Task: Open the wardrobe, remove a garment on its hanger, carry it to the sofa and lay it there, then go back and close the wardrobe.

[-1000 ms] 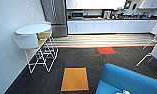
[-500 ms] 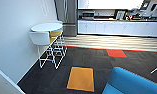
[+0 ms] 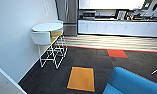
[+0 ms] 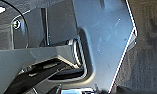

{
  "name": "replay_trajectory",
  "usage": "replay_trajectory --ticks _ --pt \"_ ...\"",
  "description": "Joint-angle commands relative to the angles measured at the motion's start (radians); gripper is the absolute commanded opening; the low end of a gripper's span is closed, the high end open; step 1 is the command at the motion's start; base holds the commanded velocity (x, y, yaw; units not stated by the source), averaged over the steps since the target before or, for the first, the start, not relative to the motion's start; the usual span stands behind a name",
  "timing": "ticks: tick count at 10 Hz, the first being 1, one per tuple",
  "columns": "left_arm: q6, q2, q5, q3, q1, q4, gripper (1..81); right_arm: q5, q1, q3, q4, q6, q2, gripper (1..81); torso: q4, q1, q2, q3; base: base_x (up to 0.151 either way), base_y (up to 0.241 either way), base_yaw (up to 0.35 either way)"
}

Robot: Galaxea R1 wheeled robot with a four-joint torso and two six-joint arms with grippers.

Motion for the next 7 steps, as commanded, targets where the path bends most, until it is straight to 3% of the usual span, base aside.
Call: replay_trajectory --ticks 1,5,7 --pt "-0.001 -0.015 0.037 0.004 -0.017 -0.009 81.1 -0.064 0.021 0.005 0.004 0.0 0.003 81.1 0.0 0.0 0.0 0.0 0.0 0.0 0.0" --pt "0.0 -0.011 0.037 0.004 -0.014 -0.009 81.1 -0.063 0.021 0.002 0.007 0.002 0.0 81.1 0.0 0.0 0.0 0.0 0.0 0.0 0.0" --pt "0.0 -0.011 0.027 0.004 -0.007 -0.01 81.1 -0.063 0.017 0.001 0.007 0.002 0.0 81.1 0.0 0.002 0.0 0.0 -0.078 0.0 0.0"
